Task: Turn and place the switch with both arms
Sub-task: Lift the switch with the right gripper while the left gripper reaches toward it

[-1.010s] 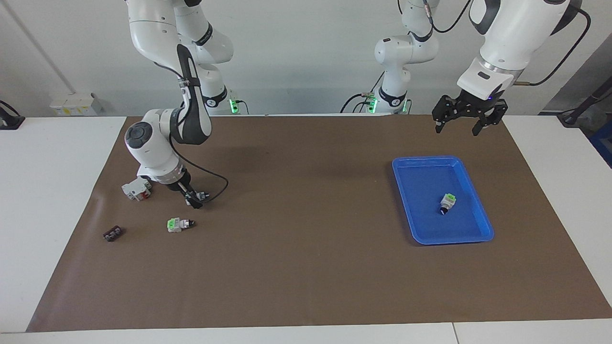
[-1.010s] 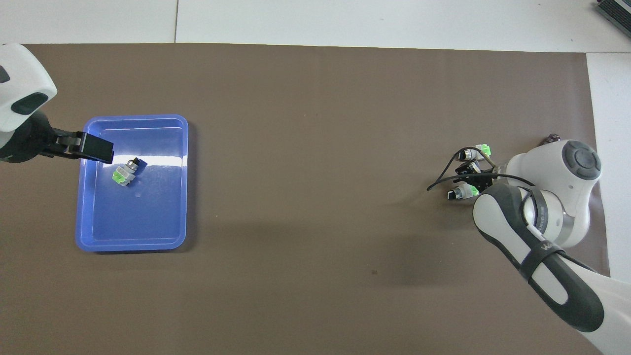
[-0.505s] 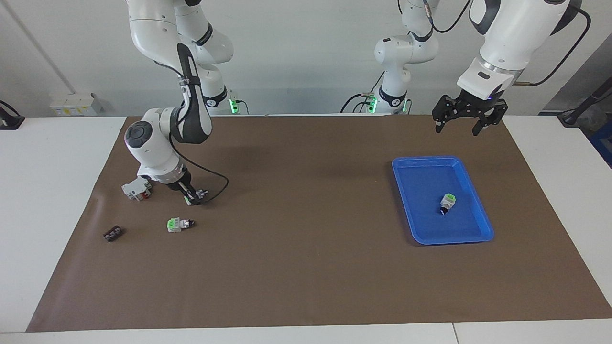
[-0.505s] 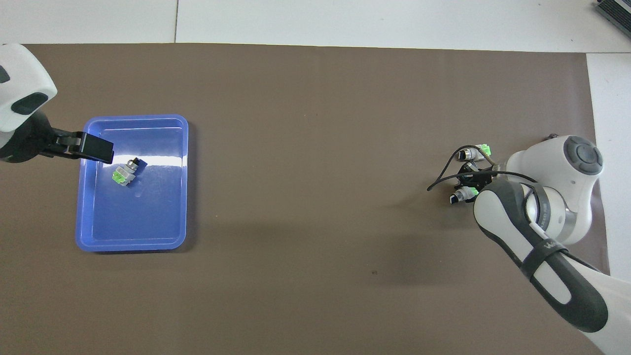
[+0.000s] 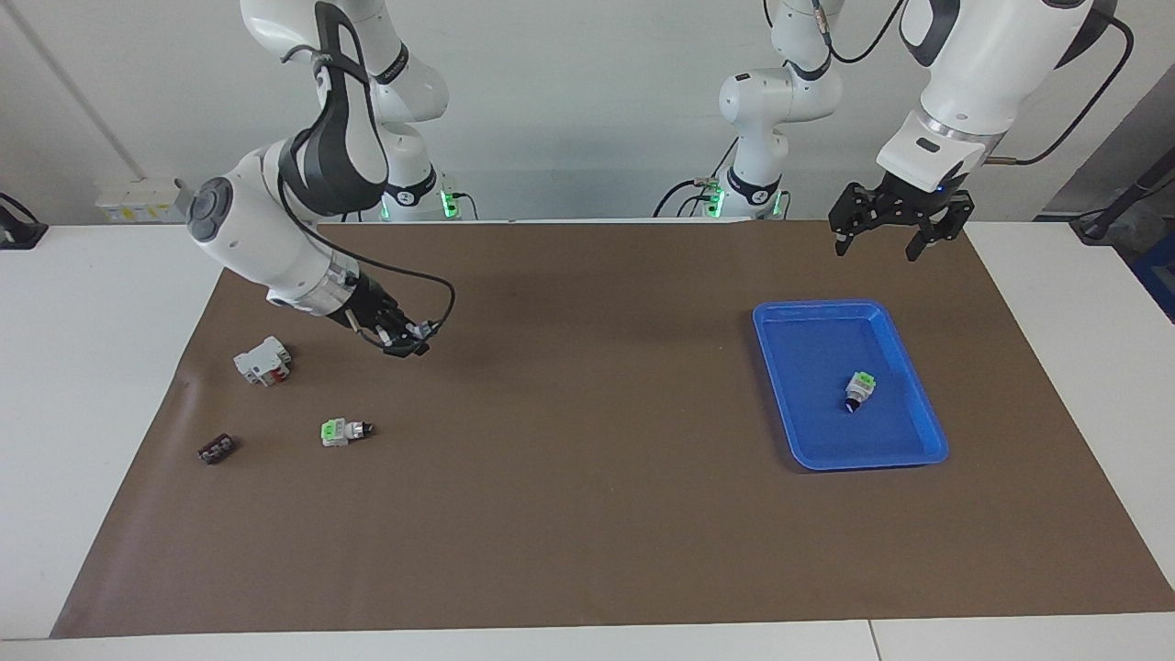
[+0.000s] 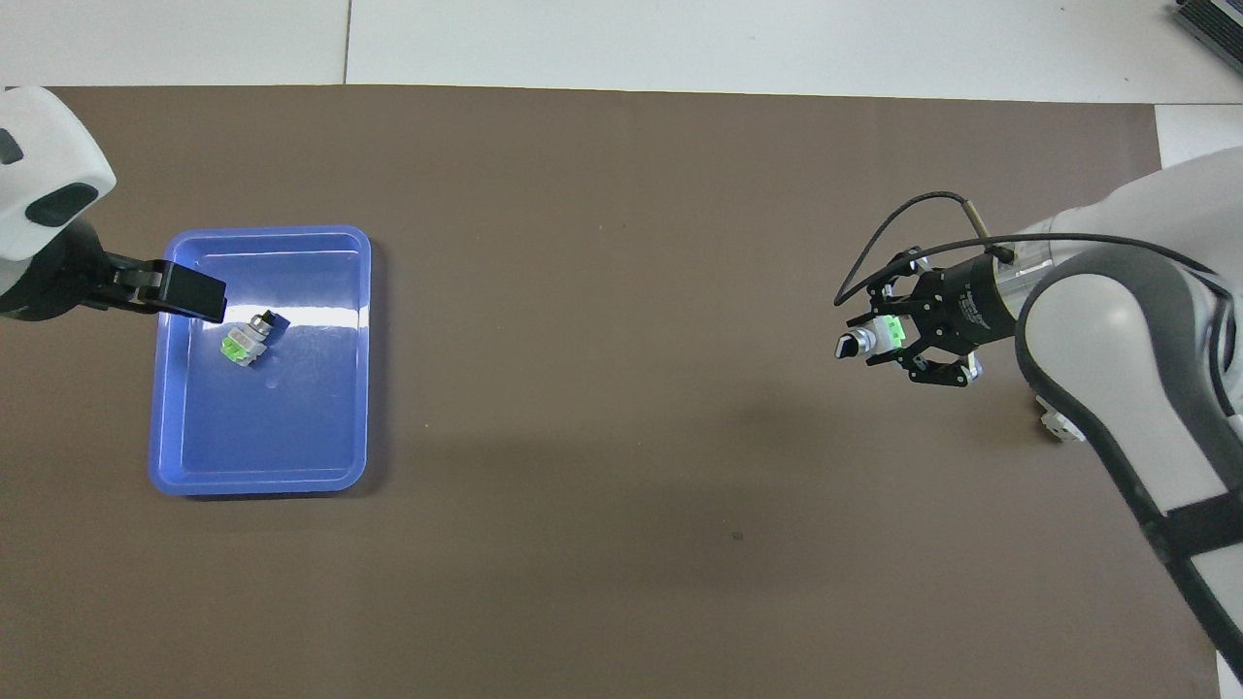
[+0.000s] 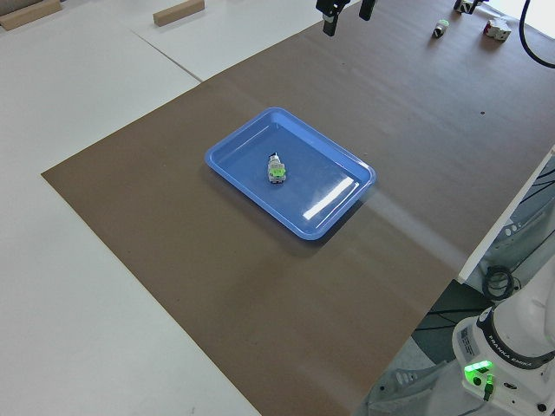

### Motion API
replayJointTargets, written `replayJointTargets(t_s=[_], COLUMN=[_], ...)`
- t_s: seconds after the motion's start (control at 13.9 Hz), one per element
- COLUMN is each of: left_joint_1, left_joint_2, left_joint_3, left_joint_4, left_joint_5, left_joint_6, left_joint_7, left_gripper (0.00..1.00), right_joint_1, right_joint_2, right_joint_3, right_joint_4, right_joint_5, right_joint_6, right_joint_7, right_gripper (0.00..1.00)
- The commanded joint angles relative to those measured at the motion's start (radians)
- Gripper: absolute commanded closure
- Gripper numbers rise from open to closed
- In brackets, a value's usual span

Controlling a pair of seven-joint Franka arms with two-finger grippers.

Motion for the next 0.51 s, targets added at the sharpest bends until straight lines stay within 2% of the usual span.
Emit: replayJointTargets(t_s=[0.0,0.22,0.43], left_joint_1=[-0.008,-0.011,0.006], left_joint_2=[-0.042,-0.048,-0.061], left_joint_3=[0.005,-0.003,0.006], left_joint_4=[-0.059,-0.085,-0.111], left_joint_5=[-0.020,-0.034,-0.284], left_joint_6=[0.035,0.101,0.109], left_joint_7=[0.007,0.006,0.001], left_gripper=[0.00,0.00,0.02], right_joint_1=[-0.008,-0.005,-0.004], right_joint_2=[-0.005,-0.002,0.005], right_joint_3=[0.058,0.166,0.275], right_joint_4=[0.059,0.059,0.053], right_joint_5=[0.139,0.286,0.409], right_joint_6=[-0.013,0.120,0.255], right_joint_7=[0.139,0.274,0.362], right_gripper=[1.00,1.00,1.00])
